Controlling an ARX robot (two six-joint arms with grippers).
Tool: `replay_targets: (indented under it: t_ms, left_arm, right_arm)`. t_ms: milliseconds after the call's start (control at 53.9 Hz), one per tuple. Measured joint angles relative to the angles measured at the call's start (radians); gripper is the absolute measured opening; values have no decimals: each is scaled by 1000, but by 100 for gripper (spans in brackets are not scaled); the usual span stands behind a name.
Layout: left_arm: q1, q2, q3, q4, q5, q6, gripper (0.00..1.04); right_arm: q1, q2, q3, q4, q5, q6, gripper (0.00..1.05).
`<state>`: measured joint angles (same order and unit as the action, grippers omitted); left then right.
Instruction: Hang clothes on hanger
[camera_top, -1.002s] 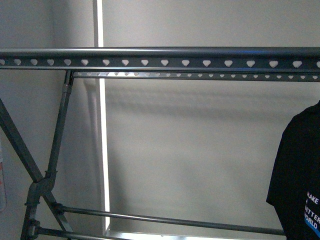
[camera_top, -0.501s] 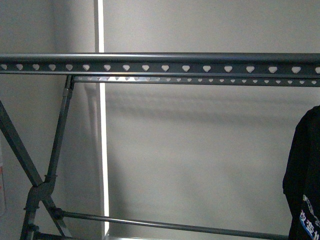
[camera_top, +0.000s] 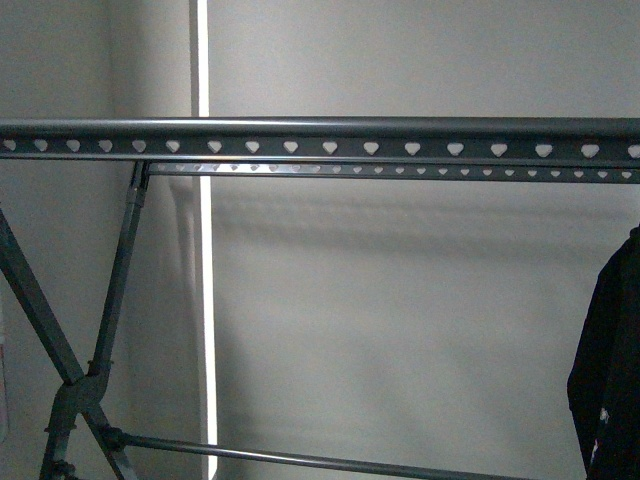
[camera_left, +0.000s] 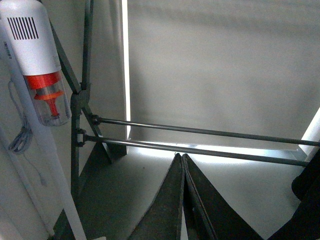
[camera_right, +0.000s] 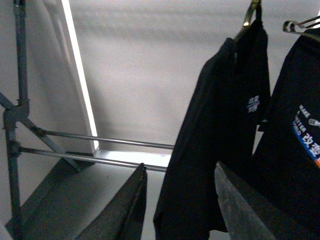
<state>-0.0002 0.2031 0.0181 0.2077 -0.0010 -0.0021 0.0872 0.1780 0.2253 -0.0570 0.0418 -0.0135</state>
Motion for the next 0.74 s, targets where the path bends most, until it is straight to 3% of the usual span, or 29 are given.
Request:
replay_targets:
  t_ms: [56,148,223,742]
  left_arm:
    - [0,-16,0,-17,0,0,4]
    - [0,-47,0,-47,0,0,4]
    - [0,-172,0,-195,0,0,4]
    - [0,-198,0,-204,0,0,4]
  right_arm:
    - [-66,-24,-23,8,-32,1,31]
    - [-82,-42,-49,17,-35,3,17]
    - [-82,-59,-80,24,-42,2,1]
    - [-84,-131,-171,46,-41,3,2]
